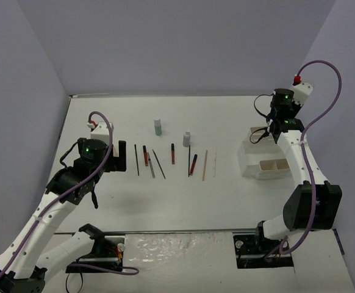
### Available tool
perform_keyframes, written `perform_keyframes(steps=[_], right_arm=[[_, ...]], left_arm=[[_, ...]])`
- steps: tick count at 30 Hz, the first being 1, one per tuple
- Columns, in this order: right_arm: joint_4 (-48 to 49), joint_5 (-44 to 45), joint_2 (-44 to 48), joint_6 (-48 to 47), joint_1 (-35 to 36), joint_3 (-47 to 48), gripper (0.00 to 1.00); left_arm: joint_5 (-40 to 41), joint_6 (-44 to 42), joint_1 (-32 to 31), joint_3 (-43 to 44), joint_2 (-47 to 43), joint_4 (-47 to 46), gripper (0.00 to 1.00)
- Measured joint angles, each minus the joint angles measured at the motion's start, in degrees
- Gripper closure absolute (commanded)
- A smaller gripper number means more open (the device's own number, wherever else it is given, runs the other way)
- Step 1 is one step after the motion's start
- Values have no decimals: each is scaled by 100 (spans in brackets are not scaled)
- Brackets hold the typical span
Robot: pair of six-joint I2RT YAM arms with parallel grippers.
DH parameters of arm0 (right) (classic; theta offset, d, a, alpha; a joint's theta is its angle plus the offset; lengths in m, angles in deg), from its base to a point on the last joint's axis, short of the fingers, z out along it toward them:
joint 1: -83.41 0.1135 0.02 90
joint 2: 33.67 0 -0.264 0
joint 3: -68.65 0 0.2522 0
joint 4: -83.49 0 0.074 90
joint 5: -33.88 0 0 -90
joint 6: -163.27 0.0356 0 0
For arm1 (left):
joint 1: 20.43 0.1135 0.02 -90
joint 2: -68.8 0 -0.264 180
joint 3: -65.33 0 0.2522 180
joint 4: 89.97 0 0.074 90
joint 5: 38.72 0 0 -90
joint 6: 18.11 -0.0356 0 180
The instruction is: Organize the makeup
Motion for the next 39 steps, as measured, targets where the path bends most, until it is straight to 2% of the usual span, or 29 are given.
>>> perform_keyframes(steps=[10,16,24,27,32,39], right_arm=[[420,38,-302,-82,-60,-307,100],[521,13,-430,-76,-60,-587,91],[575,-153,-490,-31,-60,-727,52],[604,-243,-488,-14,-60,-740,41],[477,-436,-301,-17,-54,-751,35],[-188,-897,552,26,246,-647,32]], left_arm=[[-392,7,427,-53,-70,-7,3],[-422,8,478,-58,-78,-7,3],[-429,8,532,-58,-79,-7,3],[-431,8,537,-58,-77,-7,3],[-450,8,595,-58,-77,-7,3],[-465,10,639,-60,-62,-9,3]])
